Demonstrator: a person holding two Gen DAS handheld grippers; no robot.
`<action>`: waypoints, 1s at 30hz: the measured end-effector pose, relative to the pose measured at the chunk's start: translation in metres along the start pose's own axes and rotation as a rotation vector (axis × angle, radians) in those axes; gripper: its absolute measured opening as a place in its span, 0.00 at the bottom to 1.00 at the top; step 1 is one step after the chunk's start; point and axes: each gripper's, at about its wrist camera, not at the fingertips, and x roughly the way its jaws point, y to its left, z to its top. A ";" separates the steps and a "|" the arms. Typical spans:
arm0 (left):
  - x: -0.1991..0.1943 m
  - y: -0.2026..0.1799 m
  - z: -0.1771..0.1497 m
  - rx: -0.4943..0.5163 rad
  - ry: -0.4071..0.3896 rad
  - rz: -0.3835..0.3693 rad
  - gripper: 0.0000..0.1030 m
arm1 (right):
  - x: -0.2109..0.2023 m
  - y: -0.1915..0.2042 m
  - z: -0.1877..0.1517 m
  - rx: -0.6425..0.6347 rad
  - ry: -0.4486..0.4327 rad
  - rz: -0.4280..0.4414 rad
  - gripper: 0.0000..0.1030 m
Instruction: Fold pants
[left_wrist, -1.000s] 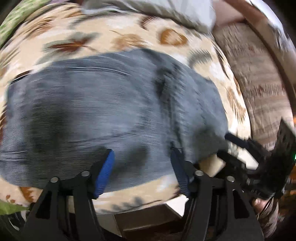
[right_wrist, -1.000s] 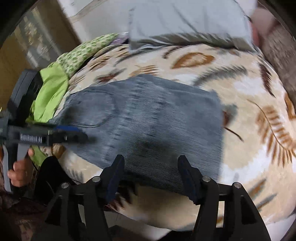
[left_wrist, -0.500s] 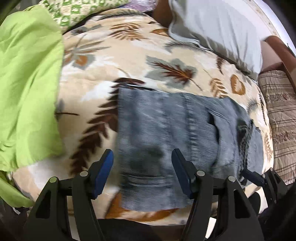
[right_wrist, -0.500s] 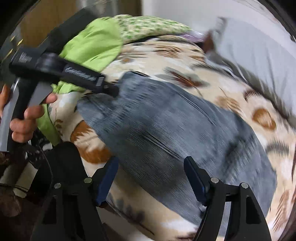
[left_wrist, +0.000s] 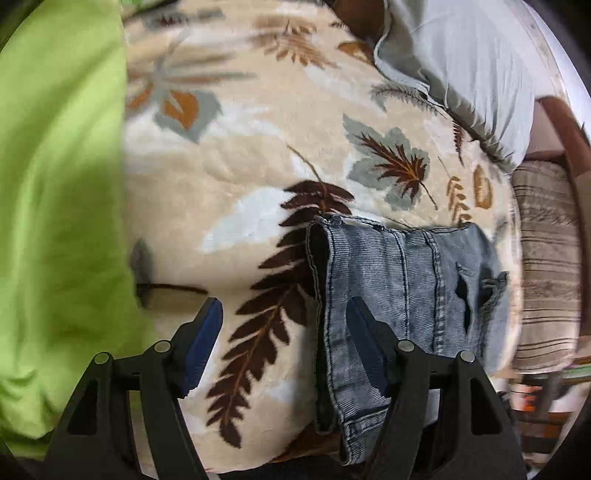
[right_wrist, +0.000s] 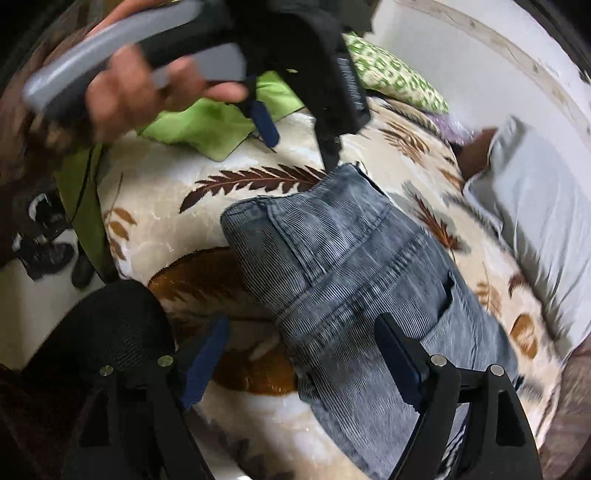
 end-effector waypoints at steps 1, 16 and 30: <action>0.004 0.002 0.002 -0.013 0.024 -0.033 0.67 | 0.003 0.003 0.002 -0.015 0.002 -0.016 0.80; 0.044 -0.044 0.033 0.067 0.107 -0.183 0.88 | 0.039 0.011 0.014 -0.129 -0.005 -0.242 0.81; 0.031 -0.073 0.022 0.253 0.028 -0.162 0.16 | 0.028 -0.001 0.012 -0.120 -0.061 -0.149 0.40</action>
